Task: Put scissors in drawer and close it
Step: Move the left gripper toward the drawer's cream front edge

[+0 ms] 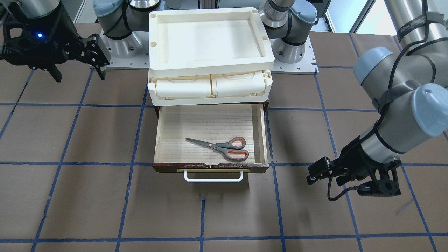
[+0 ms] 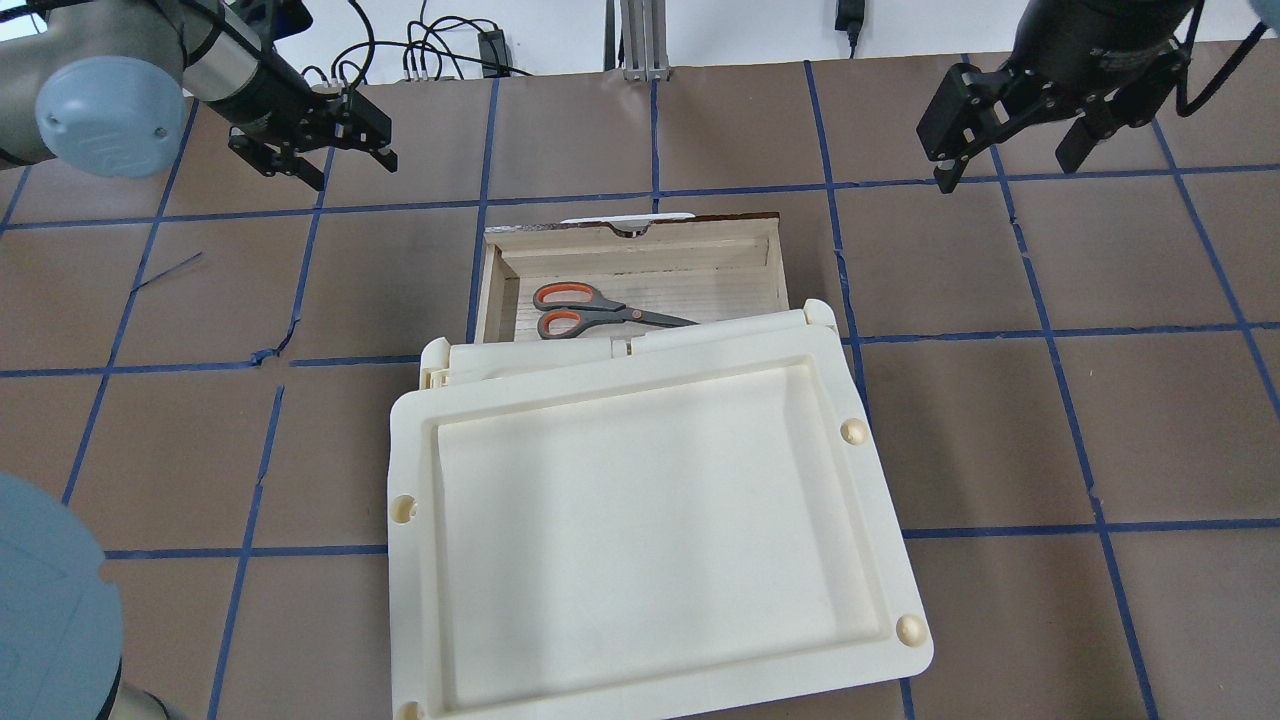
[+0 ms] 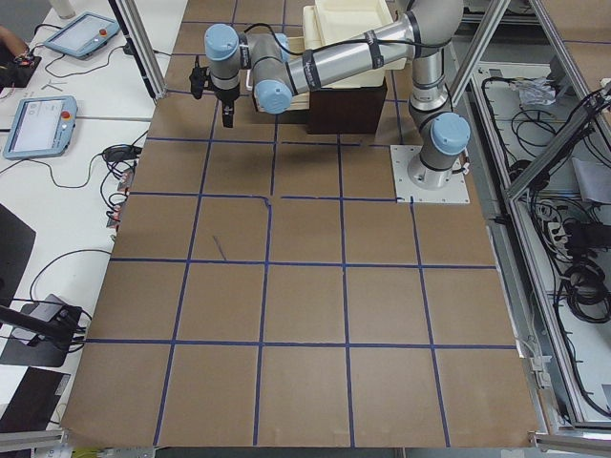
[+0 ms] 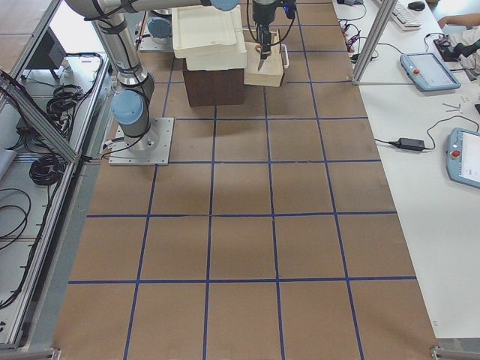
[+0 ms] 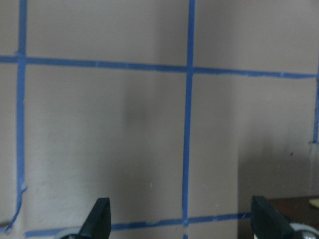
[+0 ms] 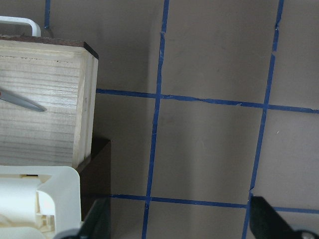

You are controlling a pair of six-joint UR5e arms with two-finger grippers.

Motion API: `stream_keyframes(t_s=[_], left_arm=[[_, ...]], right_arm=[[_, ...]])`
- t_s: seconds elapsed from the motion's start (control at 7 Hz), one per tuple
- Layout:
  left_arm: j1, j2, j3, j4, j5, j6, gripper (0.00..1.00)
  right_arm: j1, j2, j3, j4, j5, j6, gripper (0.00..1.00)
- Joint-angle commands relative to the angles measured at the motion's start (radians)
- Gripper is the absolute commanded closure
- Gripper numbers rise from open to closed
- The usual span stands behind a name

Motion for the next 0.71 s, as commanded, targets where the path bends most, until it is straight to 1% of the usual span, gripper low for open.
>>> stream_keyframes(t_s=[0.0,0.14,0.43,0.57], left_arm=[[-0.021,-0.053,-0.010,0.067,-0.102,-0.058,0.00],[-0.050,-0.057,-0.020,0.071,-0.113,-0.068,0.00],[-0.073,-0.064,-0.037,0.071,-0.115,-0.083,0.00],[-0.079,-0.067,-0.064,0.072,-0.115,-0.082,0.00]], right_arm=[[0.023,-0.011,0.017,-0.052,0.002,0.082,0.00],[0.078,-0.003,-0.008,-0.043,-0.008,0.086,0.00],[0.074,0.009,0.013,-0.042,-0.018,0.082,0.00],[0.073,0.009,0.035,-0.040,-0.012,0.073,0.00]])
